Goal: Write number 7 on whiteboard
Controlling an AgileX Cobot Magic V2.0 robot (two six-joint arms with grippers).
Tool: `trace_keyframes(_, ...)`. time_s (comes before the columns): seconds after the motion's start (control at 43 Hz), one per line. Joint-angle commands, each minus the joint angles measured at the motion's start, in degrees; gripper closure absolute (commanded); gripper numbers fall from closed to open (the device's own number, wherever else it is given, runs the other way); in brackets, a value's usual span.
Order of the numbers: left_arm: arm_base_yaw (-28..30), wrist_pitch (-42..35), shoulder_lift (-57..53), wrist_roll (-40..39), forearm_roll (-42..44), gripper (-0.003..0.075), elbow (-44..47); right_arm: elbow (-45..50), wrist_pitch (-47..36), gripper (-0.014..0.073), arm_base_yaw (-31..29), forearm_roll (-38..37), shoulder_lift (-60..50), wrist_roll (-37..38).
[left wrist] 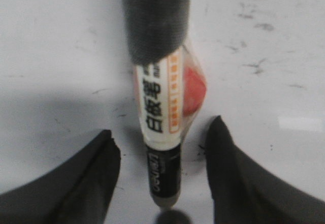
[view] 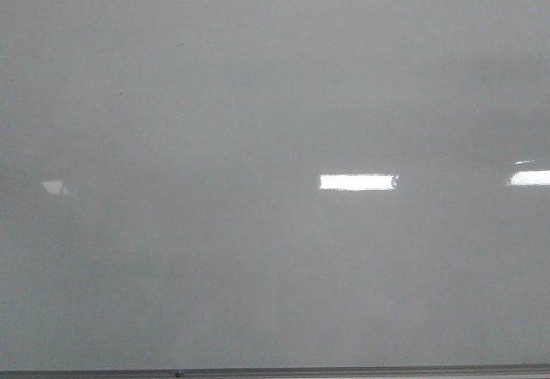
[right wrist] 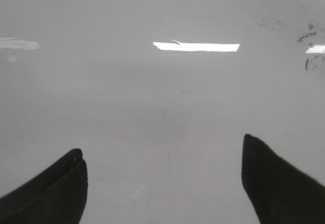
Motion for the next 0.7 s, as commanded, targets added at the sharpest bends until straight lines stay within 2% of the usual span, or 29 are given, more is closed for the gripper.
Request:
trace_keyframes(0.0, 0.16, -4.15, -1.50, 0.05, -0.13, 0.0536, -1.79, -2.06, -4.12, -0.0040, -0.04, -0.29, 0.74, -0.03)
trace_keyframes(0.093, 0.16, -2.96, -1.75, 0.05, -0.13, 0.0647, -1.79, -2.06, -4.12, -0.0040, -0.04, -0.29, 0.74, -0.03)
trace_keyframes(0.233, 0.16, 5.10, -4.41, -0.21, -0.39, 0.0731, -2.90, -2.06, -4.41, -0.0040, -0.04, -0.29, 0.74, -0.03)
trace_keyframes(0.395, -0.25, 20.43, -10.58, -0.66, -7.34, 0.0741, -6.84, -2.06, -3.92, -0.0040, -0.04, -0.29, 0.74, -0.03)
trace_keyframes(0.512, -3.45, 32.37, -13.63, 0.23, -8.64, 0.0741, -10.74, -2.06, -3.75, -0.0040, 0.06, -0.29, 0.74, -0.03)
trace_keyframes(0.628, -9.57, 43.71, -14.73, 8.57, -9.66, 0.0741, -14.81, -2.17, -2.04, -0.0040, 0.07, -0.28, 0.85, -0.03)
trace_keyframes(0.674, -13.12, 46.03, -14.97, 12.07, -10.97, 0.0741, -15.94, -2.31, -1.22, -0.0040, 0.18, -0.23, 1.01, -0.03)
